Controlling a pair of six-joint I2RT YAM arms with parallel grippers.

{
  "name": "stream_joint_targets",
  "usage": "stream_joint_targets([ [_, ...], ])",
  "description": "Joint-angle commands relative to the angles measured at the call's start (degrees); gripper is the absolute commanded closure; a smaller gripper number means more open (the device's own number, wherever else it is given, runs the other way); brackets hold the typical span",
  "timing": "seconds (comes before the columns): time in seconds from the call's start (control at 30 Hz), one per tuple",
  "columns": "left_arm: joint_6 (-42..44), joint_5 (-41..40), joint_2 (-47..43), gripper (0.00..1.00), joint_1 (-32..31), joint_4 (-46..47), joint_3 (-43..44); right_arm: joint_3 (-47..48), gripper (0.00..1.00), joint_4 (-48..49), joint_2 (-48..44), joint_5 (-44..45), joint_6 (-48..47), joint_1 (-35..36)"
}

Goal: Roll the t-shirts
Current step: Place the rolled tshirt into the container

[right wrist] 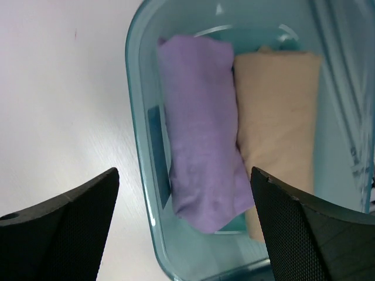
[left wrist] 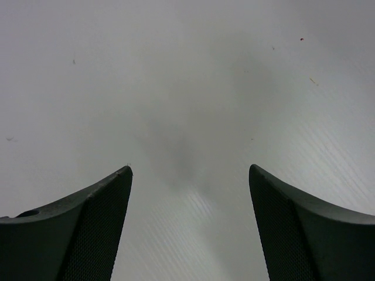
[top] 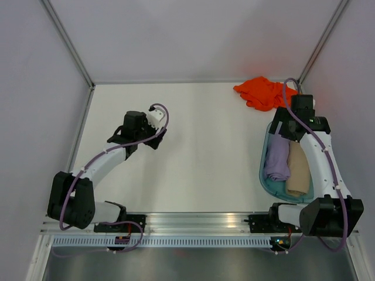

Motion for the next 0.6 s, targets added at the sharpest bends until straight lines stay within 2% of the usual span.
stream_joint_targets([
  [0.0,-10.08,-0.18,-0.81,0.13,2.19,-5.9,5.12,1.94,0.02,7.41,-0.08,1.31,-3.39,-3.57],
  [0.13,-14.74,-0.71,-5.01,0.08,8.07,-11.37,6.1,-0.34,0.02,16.3,0.28,4.2,-3.92,-12.43],
  [0.23,-13.79,-4.22,-7.84,0.05,12.46,-14.89,5.31,-2.19,0.02,23.08,0.89,1.66,-4.7,-17.02],
  [0.33,-11.86,-10.79,-11.44,0.04,16.07,-17.78,3.2,-0.8,0.02,22.13,5.8,1.82,-5.4,-20.8],
  [0.4,-11.67,-14.05,-13.98,0.03,17.92,-18.93,1.1,1.57,0.02,19.14,10.38,6.19,-5.32,-21.25],
  [0.43,-11.76,-14.68,-14.95,0.03,20.63,-19.55,0.39,2.02,0.02,18.44,11.52,7.27,-5.41,-21.25],
  [0.57,-13.08,-15.83,-19.0,0.03,23.56,-19.91,-3.65,-0.08,0.02,19.91,11.81,10.17,-5.67,-21.34],
])
